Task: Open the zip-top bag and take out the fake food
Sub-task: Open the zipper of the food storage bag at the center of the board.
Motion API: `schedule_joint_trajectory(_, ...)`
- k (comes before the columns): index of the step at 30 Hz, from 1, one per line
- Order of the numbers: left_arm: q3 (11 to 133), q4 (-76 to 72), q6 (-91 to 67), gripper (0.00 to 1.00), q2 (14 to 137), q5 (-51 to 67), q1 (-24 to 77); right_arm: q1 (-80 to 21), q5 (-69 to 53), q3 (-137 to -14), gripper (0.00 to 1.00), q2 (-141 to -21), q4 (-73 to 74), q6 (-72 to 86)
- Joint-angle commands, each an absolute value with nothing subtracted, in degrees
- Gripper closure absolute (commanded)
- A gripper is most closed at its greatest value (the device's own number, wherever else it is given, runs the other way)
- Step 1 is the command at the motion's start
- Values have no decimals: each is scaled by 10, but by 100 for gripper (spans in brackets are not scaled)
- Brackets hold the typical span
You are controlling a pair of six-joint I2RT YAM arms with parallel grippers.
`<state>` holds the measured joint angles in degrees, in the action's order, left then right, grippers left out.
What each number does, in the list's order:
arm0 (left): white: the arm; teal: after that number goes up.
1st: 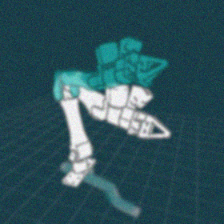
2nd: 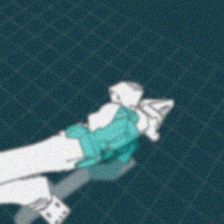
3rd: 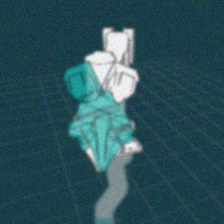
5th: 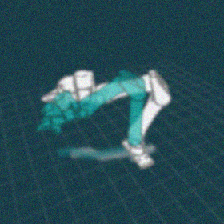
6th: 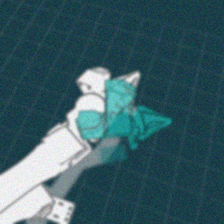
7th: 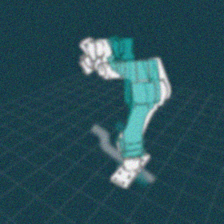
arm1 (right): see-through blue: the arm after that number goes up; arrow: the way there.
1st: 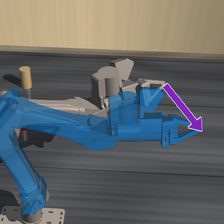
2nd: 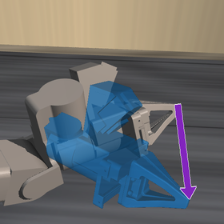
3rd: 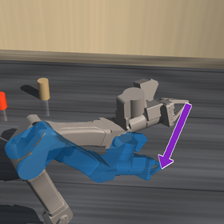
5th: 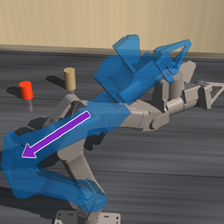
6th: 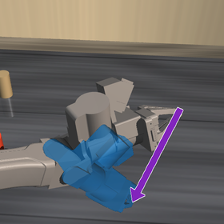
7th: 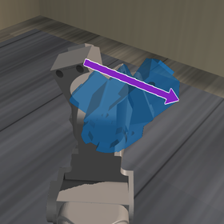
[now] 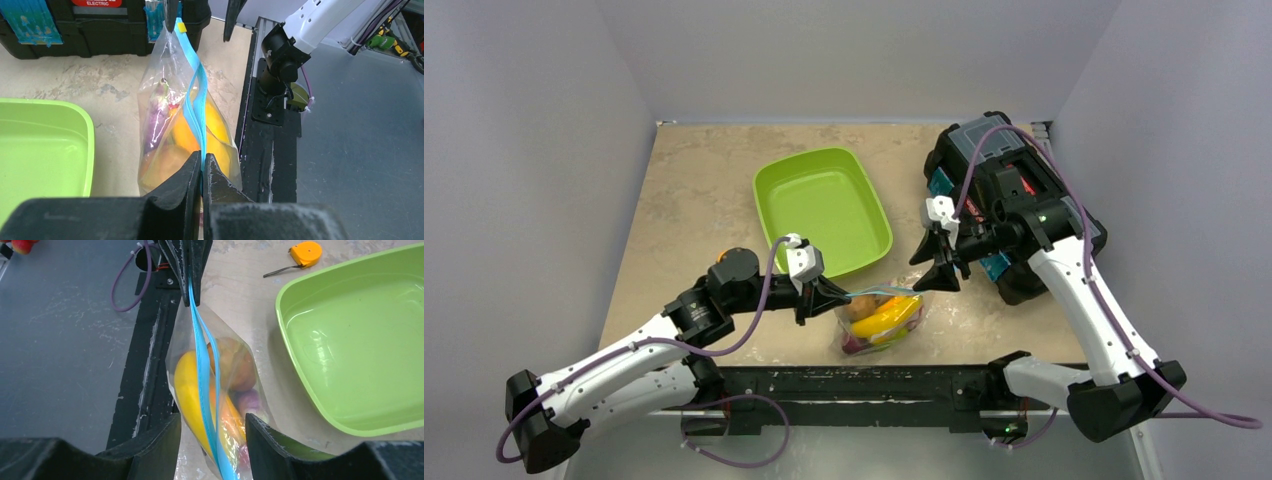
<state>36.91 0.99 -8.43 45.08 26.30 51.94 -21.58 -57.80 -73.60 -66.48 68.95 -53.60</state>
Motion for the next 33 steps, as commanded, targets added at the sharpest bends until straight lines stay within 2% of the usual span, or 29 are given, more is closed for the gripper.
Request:
schedule_joint_trajectory(1, 395, -11, -93, 100, 449, 248, 526, -241, -572, -731, 52, -672, 656, -515)
schedule_joint_trajectory(14, 394, -11, -99, 100, 447, 228, 534, -296, -506, -709, 66, -687, 593, -470)
schedule_joint_trajectory(26, 392, -19, -105, 100, 449, 226, 536, -305, -440, -665, 76, -678, 538, -438)
schedule_joint_trajectory(28, 390, -20, -107, 100, 448, 226, 536, -306, -437, -660, 80, -678, 531, -433)
schedule_joint_trajectory(32, 385, -20, -113, 100, 444, 225, 535, -305, -440, -661, 98, -677, 522, -422)
schedule_joint_trajectory(33, 384, -19, -115, 100, 443, 223, 535, -303, -443, -666, 100, -677, 524, -420)
